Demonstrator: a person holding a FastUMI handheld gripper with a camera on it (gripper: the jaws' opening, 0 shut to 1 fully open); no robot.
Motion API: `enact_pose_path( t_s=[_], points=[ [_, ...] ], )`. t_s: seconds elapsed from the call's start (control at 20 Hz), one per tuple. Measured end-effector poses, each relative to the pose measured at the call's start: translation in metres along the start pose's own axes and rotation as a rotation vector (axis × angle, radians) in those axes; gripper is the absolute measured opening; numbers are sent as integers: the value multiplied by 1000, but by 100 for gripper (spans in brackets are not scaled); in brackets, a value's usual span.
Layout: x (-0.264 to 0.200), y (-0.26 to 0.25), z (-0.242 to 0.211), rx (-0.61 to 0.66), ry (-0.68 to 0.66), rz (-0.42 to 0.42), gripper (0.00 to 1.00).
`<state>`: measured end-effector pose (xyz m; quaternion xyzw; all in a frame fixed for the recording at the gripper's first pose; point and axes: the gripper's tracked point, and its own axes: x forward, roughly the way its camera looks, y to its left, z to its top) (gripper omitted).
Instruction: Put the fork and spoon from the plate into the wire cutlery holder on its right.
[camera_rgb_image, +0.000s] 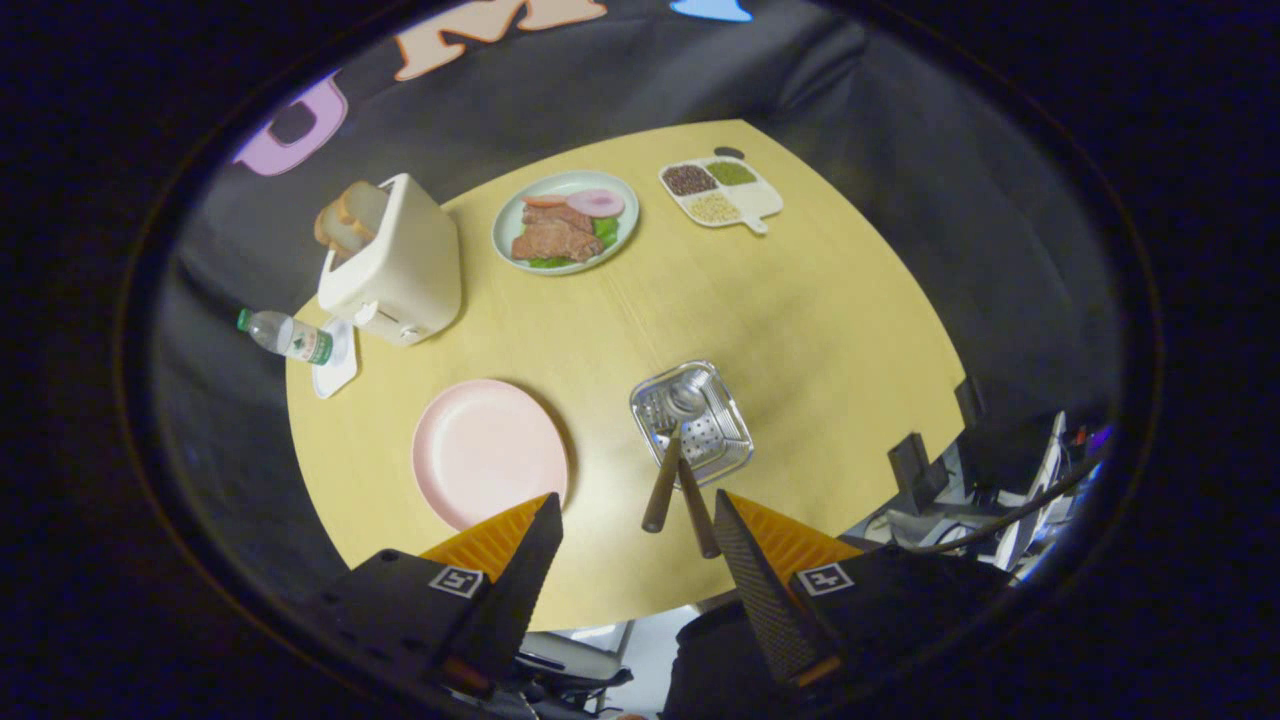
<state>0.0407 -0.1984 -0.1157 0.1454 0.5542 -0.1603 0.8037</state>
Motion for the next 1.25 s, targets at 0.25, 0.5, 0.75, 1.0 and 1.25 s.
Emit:
enact_pose_path(
  t_s=[0.25, 0.5, 0.75, 1.0, 1.25],
  points=[
    [-20, 23, 23, -107, -309, 88, 97],
    [-69, 55, 60, -169, -707, 244, 96],
    [-142, 62, 85, -119, -1093, 337, 95],
    [-160, 52, 72, -110, -1213, 324, 95],
    [-143, 58, 54, -229, -1209, 245, 95]
  ],
)
